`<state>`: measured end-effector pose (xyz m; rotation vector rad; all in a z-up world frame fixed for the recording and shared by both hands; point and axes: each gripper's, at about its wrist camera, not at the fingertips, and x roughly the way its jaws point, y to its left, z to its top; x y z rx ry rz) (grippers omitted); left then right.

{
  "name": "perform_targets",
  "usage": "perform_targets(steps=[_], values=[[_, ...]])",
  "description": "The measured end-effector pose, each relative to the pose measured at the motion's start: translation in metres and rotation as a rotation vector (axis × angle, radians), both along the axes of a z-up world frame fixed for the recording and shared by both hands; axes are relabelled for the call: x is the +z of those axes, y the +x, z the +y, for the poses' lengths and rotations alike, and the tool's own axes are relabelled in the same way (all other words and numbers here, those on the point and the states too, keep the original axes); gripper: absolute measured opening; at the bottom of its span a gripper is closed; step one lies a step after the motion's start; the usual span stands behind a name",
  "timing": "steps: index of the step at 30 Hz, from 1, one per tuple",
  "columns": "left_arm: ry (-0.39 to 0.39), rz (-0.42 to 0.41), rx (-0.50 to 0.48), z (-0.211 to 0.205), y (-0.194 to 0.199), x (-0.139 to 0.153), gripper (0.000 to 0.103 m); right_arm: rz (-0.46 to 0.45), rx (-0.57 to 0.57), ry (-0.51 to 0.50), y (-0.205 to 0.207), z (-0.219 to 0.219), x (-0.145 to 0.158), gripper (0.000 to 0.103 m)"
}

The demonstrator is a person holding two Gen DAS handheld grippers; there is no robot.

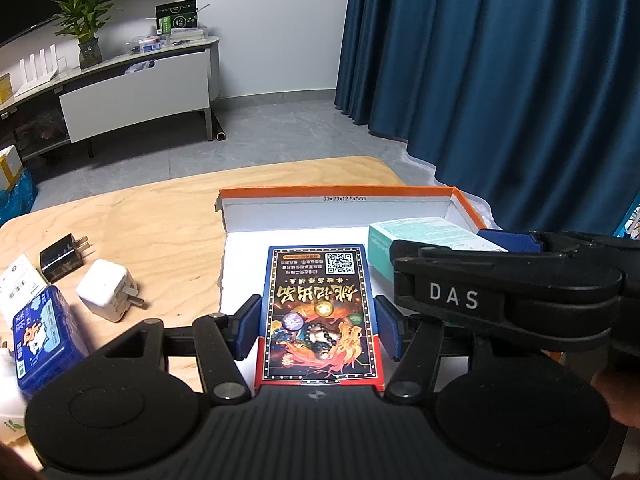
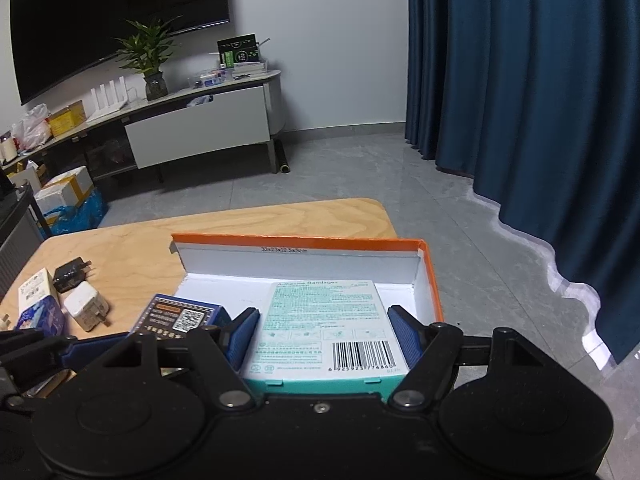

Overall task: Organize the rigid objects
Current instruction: 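Lower both boxes into the white box and open both grippers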

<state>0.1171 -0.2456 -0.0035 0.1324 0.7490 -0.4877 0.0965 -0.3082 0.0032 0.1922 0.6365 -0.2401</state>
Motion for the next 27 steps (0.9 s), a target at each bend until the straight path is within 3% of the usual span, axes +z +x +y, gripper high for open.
perform_targets(steps=[9, 14, 19, 25, 27], values=[[-0.018, -0.015, -0.035, -0.009, 0.018, -0.004, 0.06, -0.005, 0.03, 0.05, 0.014, -0.009, -0.003, 0.085], [-0.007, 0.009, -0.059, -0.021, 0.03, -0.011, 0.061, -0.029, 0.013, 0.01, 0.015, -0.009, -0.001, 0.087], [-0.052, -0.016, -0.058, -0.012, 0.019, 0.001, 0.088, -0.059, -0.007, -0.005, 0.008, -0.009, 0.006, 0.087], [-0.04, 0.001, -0.033, -0.001, 0.0, 0.02, 0.102, -0.111, -0.032, 0.002, -0.016, -0.009, 0.023, 0.091], [-0.031, -0.014, -0.016, 0.003, -0.007, 0.025, 0.103, -0.123, -0.051, -0.01, -0.025, -0.006, 0.03, 0.099]])
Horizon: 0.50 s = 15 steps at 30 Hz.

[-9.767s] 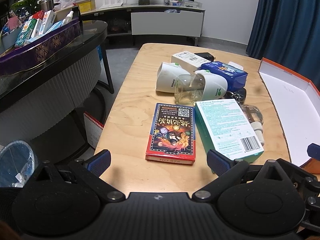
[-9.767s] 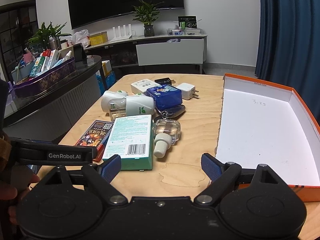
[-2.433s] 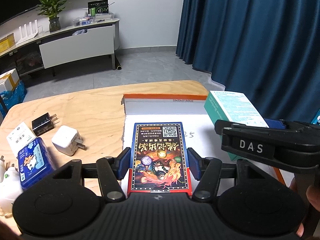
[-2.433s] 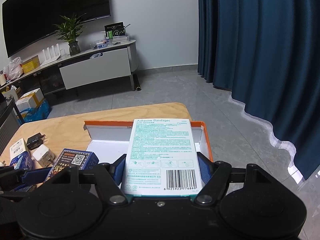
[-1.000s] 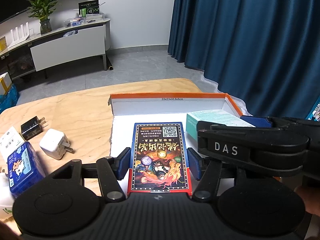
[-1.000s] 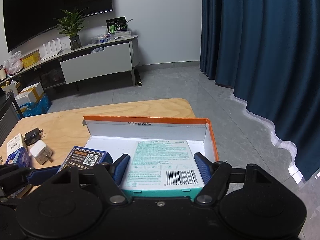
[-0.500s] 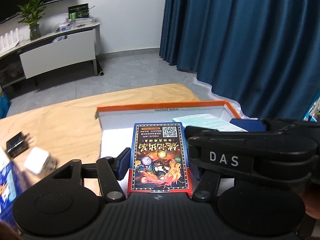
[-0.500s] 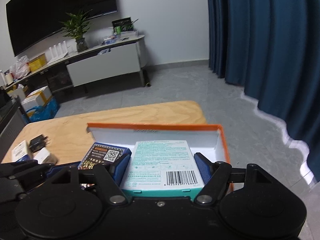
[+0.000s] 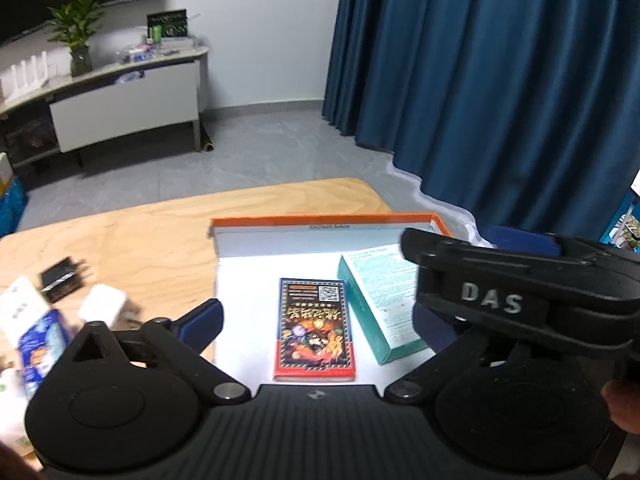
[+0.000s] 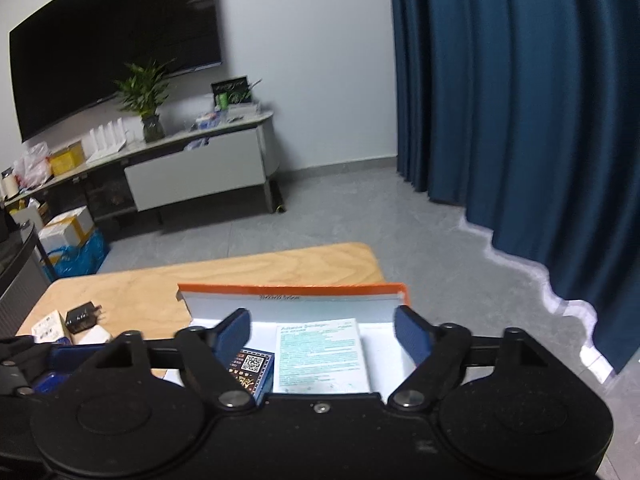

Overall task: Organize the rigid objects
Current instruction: 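Lower both boxes into the white box and open both grippers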

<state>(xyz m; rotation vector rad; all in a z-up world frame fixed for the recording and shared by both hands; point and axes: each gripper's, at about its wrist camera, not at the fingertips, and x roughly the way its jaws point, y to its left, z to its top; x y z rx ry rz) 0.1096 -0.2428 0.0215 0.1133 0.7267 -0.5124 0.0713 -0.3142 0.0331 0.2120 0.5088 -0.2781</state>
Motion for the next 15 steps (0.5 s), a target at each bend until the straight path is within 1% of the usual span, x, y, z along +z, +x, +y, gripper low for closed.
perform_targets(steps=[3, 7, 9, 11, 14, 15], values=[[0.038, -0.015, 0.03, 0.006, -0.01, 0.007, 0.103, 0.001, -0.013, -0.013, -0.014, 0.006, 0.007, 0.099], [0.058, -0.029, 0.06, 0.016, -0.023, 0.01, 0.103, -0.001, -0.021, 0.015, -0.039, 0.014, 0.011, 0.099], [0.052, -0.013, 0.063, 0.023, -0.03, 0.01, 0.103, 0.005, -0.028, 0.008, -0.049, 0.02, 0.012, 0.099], [0.029, 0.004, 0.07, 0.032, -0.037, 0.01, 0.103, 0.012, -0.036, 0.003, -0.058, 0.027, 0.013, 0.099], [0.013, -0.008, 0.088, 0.045, -0.052, 0.011, 0.103, 0.008, -0.048, 0.035, -0.073, 0.036, 0.012, 0.099], [0.022, -0.015, 0.091, 0.048, -0.057, 0.011, 0.103, 0.005, -0.048, 0.049, -0.078, 0.04, 0.011, 0.099]])
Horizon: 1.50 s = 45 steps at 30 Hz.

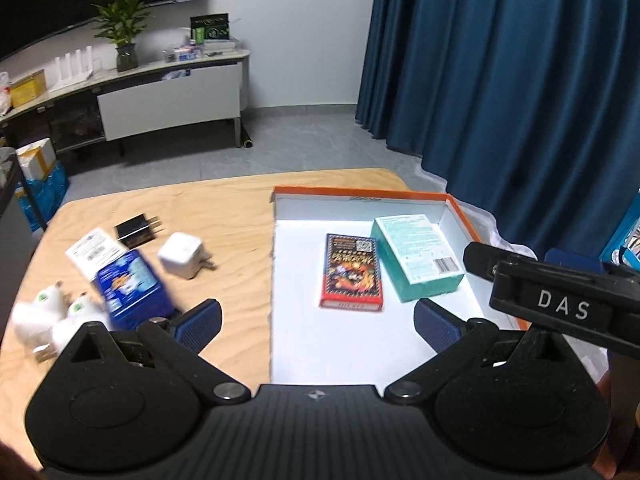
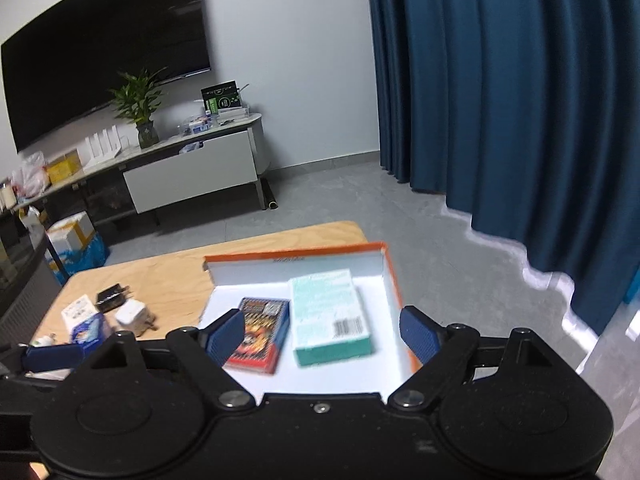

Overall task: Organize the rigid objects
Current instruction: 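Lower both boxes into the white box and open both grippers, then withdraw both grippers back toward the cluttered objects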

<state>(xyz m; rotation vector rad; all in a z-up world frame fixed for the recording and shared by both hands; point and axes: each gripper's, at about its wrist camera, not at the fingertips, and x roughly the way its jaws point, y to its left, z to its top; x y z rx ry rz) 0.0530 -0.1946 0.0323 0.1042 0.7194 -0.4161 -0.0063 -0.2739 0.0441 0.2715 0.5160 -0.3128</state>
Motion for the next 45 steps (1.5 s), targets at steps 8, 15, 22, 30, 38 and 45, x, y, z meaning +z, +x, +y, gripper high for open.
perform_targets(steps=[8, 15, 22, 30, 38, 45], values=[[0.05, 0.015, 0.079, 0.042, -0.024, -0.011, 0.103, 0.015, 0.065, 0.007, -0.013, 0.047, -0.008, 0.099], [0.041, 0.048, 0.148, 0.084, -0.035, -0.018, 0.103, 0.033, 0.146, -0.008, -0.015, 0.085, -0.014, 0.099], [0.03, 0.057, 0.175, 0.109, -0.043, -0.022, 0.103, 0.048, 0.2, -0.003, -0.015, 0.108, -0.019, 0.099], [0.011, 0.056, 0.189, 0.127, -0.046, -0.027, 0.103, 0.055, 0.238, -0.003, -0.012, 0.126, -0.023, 0.099], [0.003, 0.041, 0.188, 0.144, -0.046, -0.035, 0.103, 0.069, 0.281, -0.027, -0.008, 0.138, -0.028, 0.099], [0.008, 0.021, 0.227, 0.175, -0.03, -0.042, 0.103, 0.088, 0.304, -0.017, -0.004, 0.139, -0.035, 0.099]])
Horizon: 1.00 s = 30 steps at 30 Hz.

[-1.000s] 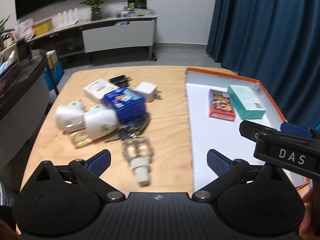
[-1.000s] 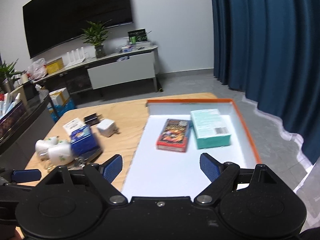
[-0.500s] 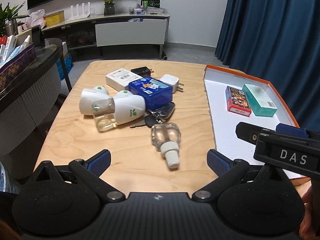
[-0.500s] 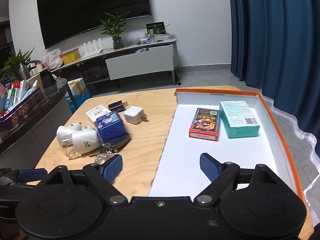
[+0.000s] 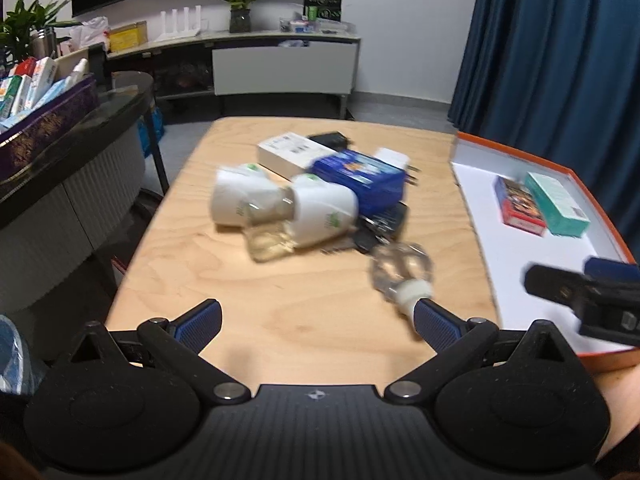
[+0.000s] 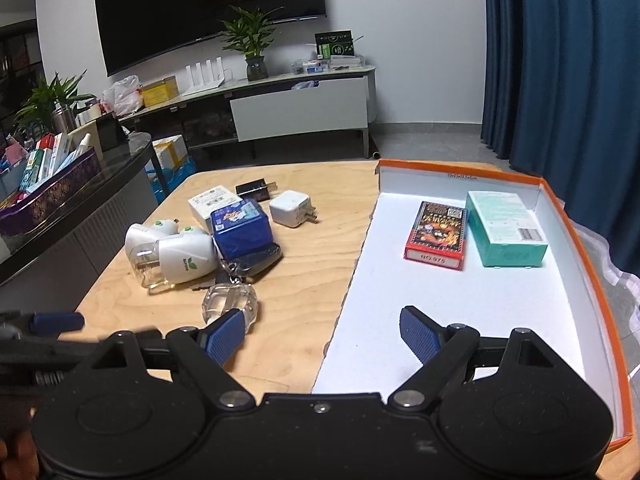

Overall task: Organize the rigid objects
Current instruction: 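Withdraw both grippers back toward the cluttered objects, then grasp the white air freshener with the left gripper while the right grasps the glass perfume bottle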

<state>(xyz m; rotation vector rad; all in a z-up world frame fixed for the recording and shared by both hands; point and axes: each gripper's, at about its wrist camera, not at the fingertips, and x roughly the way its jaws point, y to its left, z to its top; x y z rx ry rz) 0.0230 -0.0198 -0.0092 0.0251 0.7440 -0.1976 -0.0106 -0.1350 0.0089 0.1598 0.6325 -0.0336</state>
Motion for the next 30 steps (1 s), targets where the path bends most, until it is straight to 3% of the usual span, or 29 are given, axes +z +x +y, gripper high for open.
perform_targets(steps=[5, 12, 17, 23, 25, 30], values=[[0.074, -0.081, -0.03, 0.018, 0.026, 0.004, 0.103, 0.01, 0.025, 0.009, 0.004, 0.003, -0.004, 0.099], [0.217, -0.15, -0.234, 0.015, 0.064, -0.005, 0.103, 0.018, 0.047, 0.024, 0.011, 0.007, -0.007, 0.099], [0.192, -0.172, -0.317, 0.006, 0.081, -0.016, 0.102, 0.034, 0.057, 0.028, 0.019, 0.01, -0.01, 0.099], [0.19, -0.202, -0.463, -0.012, 0.068, -0.021, 0.081, 0.039, 0.043, 0.023, 0.025, 0.007, -0.012, 0.099], [0.212, -0.205, -0.449, -0.015, 0.068, -0.024, 0.068, 0.041, 0.036, 0.035, 0.027, 0.005, -0.014, 0.099], [0.195, -0.158, -0.376, -0.013, 0.082, -0.035, 0.072, 0.042, 0.056, 0.036, 0.031, 0.01, -0.015, 0.099]])
